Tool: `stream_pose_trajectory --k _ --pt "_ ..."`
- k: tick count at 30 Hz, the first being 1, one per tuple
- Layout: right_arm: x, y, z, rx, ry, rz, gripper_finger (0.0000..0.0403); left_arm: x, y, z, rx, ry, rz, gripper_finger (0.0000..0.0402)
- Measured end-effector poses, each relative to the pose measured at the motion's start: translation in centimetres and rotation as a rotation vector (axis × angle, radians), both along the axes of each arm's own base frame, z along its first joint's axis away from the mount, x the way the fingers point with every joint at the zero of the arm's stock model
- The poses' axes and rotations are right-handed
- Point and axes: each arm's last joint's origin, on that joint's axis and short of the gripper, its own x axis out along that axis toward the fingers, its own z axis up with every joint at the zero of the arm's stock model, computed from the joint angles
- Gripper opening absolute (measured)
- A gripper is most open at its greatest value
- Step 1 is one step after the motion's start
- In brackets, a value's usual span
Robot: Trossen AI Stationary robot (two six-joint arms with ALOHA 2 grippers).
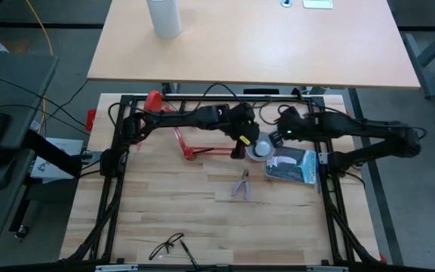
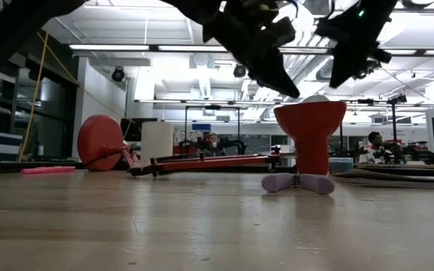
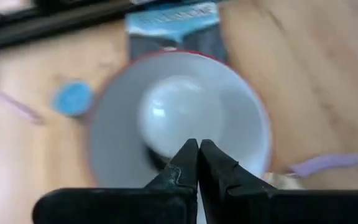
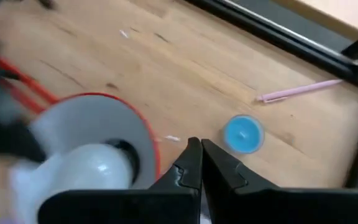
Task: Screw lightbulb
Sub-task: Remove the lightbulb from the lamp socket
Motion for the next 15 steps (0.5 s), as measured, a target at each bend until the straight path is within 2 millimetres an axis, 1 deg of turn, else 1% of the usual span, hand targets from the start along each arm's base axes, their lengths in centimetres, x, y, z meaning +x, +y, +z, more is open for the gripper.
stream_pose_trajectory --k 1,4,7,9,12,15 --pt "-0.4 0.1 0.4 0.011 -0.031 -0.001 0.0 -0.1 0.3 0.3 0.029 -0.008 0.002 0.0" --pt "-1.4 0.9 1.4 0.075 -0.111 0.033 0.0 -0.2 1.3 0.4 0.108 -0.023 0.023 0.0" --pt "-1.6 2.1 1.7 0.154 -0.164 0.087 0.0 0.2 2.2 0.5 0.17 -0.074 0.025 0.0" --pt "-1.3 3.1 1.6 0.209 -0.178 0.102 0.0 0.6 2.5 0.7 0.206 -0.123 0.025 0.0" --pt "-0.3 4.8 1.1 0.238 -0.193 0.12 0.0 1.4 2.7 0.2 0.26 -0.18 -0.004 0.0" --pt "1.1 6.0 0.4 0.226 -0.194 0.121 0.0 2.0 2.6 -0.8 0.292 -0.192 -0.034 0.0"
